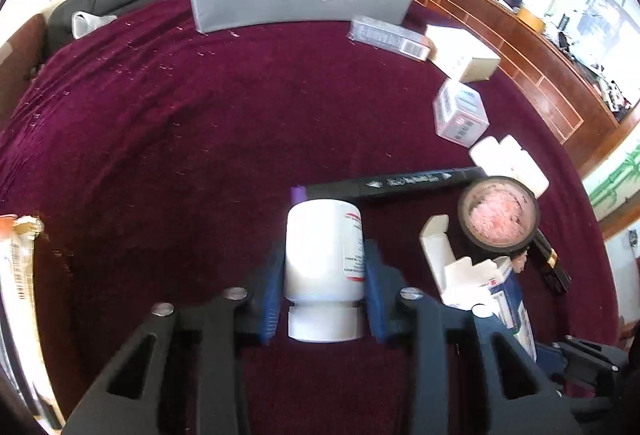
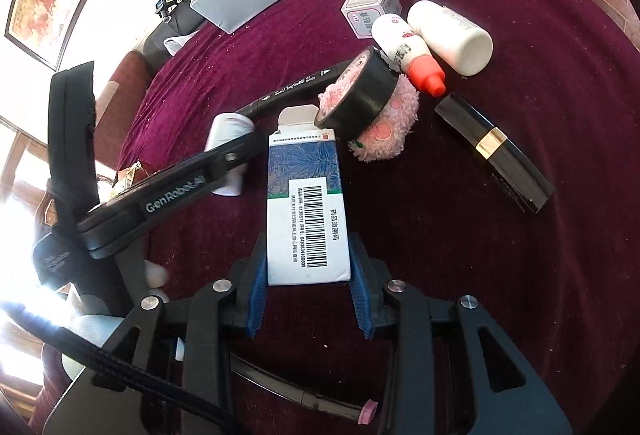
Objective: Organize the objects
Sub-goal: 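Grasp the white pill bottle with the left gripper and lift it, then lower the pill bottle into the tray with left gripper while right gripper lowers the medicine box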
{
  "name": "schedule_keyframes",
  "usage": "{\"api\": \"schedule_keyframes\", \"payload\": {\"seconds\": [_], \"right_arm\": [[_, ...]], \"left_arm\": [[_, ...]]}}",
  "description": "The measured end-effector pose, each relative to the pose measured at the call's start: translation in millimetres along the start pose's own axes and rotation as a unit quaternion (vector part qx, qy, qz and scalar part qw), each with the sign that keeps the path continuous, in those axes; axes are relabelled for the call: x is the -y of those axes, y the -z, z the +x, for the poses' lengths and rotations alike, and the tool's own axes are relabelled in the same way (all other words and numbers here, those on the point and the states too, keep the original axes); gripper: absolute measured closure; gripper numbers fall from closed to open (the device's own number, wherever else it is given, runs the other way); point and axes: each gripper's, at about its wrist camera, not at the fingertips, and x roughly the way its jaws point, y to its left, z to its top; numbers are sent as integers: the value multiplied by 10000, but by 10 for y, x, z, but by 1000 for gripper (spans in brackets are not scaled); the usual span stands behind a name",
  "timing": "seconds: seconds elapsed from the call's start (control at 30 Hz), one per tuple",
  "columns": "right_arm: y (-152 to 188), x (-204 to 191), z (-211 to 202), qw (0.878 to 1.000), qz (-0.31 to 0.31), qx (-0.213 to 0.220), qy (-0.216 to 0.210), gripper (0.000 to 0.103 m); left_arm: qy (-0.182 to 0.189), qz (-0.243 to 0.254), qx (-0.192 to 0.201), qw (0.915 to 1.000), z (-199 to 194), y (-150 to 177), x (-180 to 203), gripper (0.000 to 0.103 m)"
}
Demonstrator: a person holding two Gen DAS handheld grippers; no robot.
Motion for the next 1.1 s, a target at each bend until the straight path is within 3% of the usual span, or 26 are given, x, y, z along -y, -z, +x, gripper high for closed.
{"api": "schedule_keyframes", "payload": {"seconds": [0.27,0.53,0.57,0.63,0.87,1.1], "right_arm": [[-115,-144,15,9995,-57,70,312,59],[-153,-366,230,9912,-542,79,1205,59],[-127,-383,228,9893,-613,111,1318,60],[-97,-416,229,9848,-722,177,1573,71],[59,-559,57,9809,-982,422,1627,72],[206,-849,-225,9836,-1144,580,1264,71]], "left_arm": [[499,-464,29,9977,-354,201,-272,73],[1121,-666,381,9907,-918,485,-407,73],[1140,-685,434,9902,-971,529,-437,73],[1209,-729,505,9887,-1080,622,-525,73],[1137,-873,737,9869,-1342,870,-804,73],[1170,-1159,1031,9809,-1696,1128,-1173,72]]}}
